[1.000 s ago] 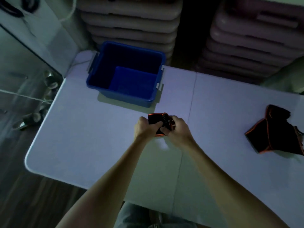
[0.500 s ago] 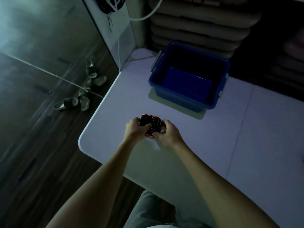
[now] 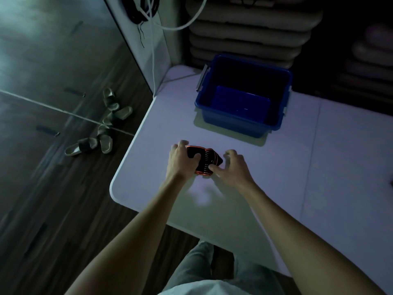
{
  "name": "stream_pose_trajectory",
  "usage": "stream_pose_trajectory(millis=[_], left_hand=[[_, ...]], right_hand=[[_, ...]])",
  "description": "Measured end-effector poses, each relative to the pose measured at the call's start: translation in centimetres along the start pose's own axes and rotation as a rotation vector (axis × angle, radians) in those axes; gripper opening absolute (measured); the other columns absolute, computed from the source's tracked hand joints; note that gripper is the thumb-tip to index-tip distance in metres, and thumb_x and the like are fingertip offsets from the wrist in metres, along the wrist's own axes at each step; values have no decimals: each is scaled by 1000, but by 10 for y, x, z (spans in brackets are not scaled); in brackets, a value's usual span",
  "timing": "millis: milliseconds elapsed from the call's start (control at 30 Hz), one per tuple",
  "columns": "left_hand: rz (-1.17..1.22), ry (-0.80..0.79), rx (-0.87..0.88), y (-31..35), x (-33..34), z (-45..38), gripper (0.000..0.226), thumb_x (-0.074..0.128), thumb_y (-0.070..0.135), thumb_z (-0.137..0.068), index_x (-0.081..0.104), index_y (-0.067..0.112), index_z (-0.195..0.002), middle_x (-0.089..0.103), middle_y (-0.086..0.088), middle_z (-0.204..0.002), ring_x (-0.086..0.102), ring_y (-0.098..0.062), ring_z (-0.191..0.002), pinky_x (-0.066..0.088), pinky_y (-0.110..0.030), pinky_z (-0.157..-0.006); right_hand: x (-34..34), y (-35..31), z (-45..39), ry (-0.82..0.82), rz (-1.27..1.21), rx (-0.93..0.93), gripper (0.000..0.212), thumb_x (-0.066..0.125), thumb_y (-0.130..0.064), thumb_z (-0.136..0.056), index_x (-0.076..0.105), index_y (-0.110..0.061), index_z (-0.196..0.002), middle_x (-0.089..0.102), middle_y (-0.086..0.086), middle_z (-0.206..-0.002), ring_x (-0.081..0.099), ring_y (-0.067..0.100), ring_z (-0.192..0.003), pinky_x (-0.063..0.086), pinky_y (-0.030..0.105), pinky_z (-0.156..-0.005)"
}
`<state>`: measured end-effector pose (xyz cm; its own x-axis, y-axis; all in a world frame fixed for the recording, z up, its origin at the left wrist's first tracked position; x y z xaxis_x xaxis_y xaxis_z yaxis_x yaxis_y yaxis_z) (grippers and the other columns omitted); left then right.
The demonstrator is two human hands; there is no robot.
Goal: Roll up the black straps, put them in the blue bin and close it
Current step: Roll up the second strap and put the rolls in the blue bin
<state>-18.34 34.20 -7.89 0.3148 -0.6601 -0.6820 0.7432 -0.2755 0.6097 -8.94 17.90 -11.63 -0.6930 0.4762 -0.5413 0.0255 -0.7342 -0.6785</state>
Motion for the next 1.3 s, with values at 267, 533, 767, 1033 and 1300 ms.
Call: stream_pose_trajectory(millis=[267,533,767,1033,1300], left_hand=[[71,-148,366,113,62,50,11,59,29,-87,63,26,-97,67,6,-93,67,-15,-79,57,-39,-72],[-80,-522,538,243,214,109,10,63,26,-88,66,18,-91,70,-1,-91,65,-14,-71,47,-21,-55],[-219,-657,549,343,360,163,15,64,33,-88,64,21,-96,72,0,-92,65,-15,-80,49,-24,-67],[-263,-669,508,397,479,187,39,65,31,-86,57,15,-120,63,-8,-116,62,-25,-102,54,-42,-88],[-464,-625,972,445,506,216,78,67,18,-80,29,44,-143,18,-9,-143,36,-36,-126,49,-50,-96]], right_hand=[[-111,42,51,234,-78,-17,38,62,-38,-89,57,-18,-120,49,8,-122,54,20,-111,45,28,-89],[-279,176,124,614,-152,44,11,63,-14,-90,71,-12,-98,68,7,-106,60,12,-98,36,-3,-76],[-413,312,170,840,-23,148,26,64,-14,-86,62,-14,-112,58,10,-111,49,28,-110,45,34,-91],[-463,410,135,429,392,289,52,64,-30,-88,48,-19,-136,48,8,-139,32,31,-134,38,47,-103],[-493,396,121,461,143,-32,26,53,-14,-92,61,-19,-116,67,3,-103,59,27,-93,49,39,-74]])
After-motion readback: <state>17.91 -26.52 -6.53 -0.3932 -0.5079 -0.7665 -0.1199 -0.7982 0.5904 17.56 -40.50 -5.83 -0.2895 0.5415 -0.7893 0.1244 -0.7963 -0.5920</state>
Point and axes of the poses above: each hand's wrist, its own z-axis away from the middle knuckle, its own x-axis out of the palm, y = z × x, the point moved 8 cm from there along -z, towards the middle knuckle
